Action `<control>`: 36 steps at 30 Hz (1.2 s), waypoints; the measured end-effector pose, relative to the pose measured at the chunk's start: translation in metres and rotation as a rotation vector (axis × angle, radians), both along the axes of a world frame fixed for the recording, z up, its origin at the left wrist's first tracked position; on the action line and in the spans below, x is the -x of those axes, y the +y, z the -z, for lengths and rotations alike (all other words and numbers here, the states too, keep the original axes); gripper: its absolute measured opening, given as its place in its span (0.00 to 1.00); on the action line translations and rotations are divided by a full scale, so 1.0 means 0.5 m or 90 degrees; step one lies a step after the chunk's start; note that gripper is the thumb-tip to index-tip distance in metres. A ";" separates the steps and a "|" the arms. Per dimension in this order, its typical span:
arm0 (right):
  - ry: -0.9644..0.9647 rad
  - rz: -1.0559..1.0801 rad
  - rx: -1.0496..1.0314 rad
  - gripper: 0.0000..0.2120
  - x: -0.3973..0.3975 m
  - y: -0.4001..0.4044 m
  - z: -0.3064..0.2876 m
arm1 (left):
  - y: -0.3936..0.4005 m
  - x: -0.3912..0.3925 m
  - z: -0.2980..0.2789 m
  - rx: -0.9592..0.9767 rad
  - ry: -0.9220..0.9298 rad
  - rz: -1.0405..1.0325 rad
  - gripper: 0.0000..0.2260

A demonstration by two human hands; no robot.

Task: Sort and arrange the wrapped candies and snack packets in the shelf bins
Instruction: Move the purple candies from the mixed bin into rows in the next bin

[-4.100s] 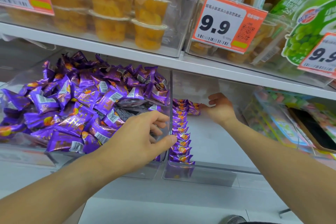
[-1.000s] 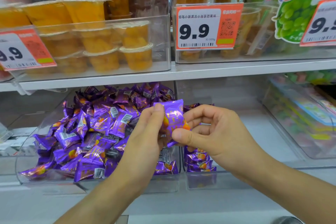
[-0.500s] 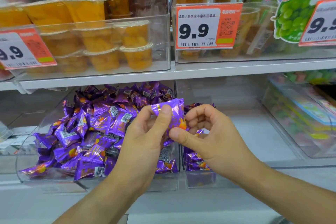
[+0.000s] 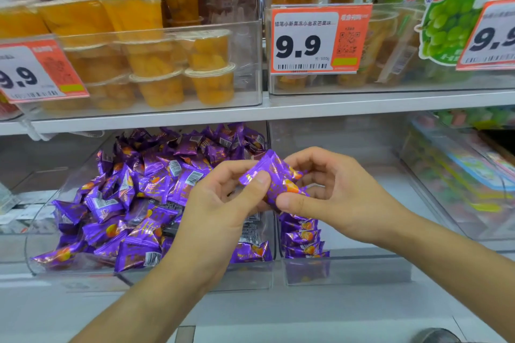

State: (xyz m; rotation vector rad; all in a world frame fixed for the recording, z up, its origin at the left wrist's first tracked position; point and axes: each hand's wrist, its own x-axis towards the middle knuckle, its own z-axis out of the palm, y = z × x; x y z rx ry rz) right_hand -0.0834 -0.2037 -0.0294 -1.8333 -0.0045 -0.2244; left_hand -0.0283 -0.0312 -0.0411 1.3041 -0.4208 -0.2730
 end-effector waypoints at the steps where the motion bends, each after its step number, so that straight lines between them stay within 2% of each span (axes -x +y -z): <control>1: 0.004 -0.005 -0.003 0.23 0.001 0.002 0.003 | -0.002 0.003 0.002 0.004 0.008 -0.001 0.13; 6: -0.028 0.018 0.038 0.24 -0.003 0.010 0.008 | -0.009 0.012 0.006 -0.029 -0.017 -0.008 0.14; 11: 0.004 0.016 0.107 0.24 -0.027 -0.078 0.000 | 0.001 -0.020 0.029 -0.231 -0.186 -0.077 0.15; 13: 0.032 0.074 0.207 0.23 -0.045 -0.145 0.020 | 0.007 -0.034 0.043 -0.336 -0.202 -0.066 0.17; 15: 0.074 0.142 0.352 0.22 -0.063 -0.207 0.050 | 0.006 -0.039 0.052 -0.384 -0.171 -0.031 0.14; 18: 0.162 0.175 0.489 0.23 -0.082 -0.249 0.095 | 0.000 -0.035 0.057 -0.390 -0.156 0.007 0.10; 21: 0.220 0.141 0.536 0.26 -0.109 -0.238 0.129 | -0.001 -0.032 0.060 -0.406 -0.175 0.030 0.15; 26: 0.247 0.141 0.535 0.30 -0.156 -0.208 0.154 | -0.001 -0.037 0.067 -0.400 -0.173 0.030 0.15; 36: 0.271 0.188 0.531 0.28 -0.170 -0.198 0.159 | -0.004 -0.037 0.074 -0.383 -0.164 0.025 0.14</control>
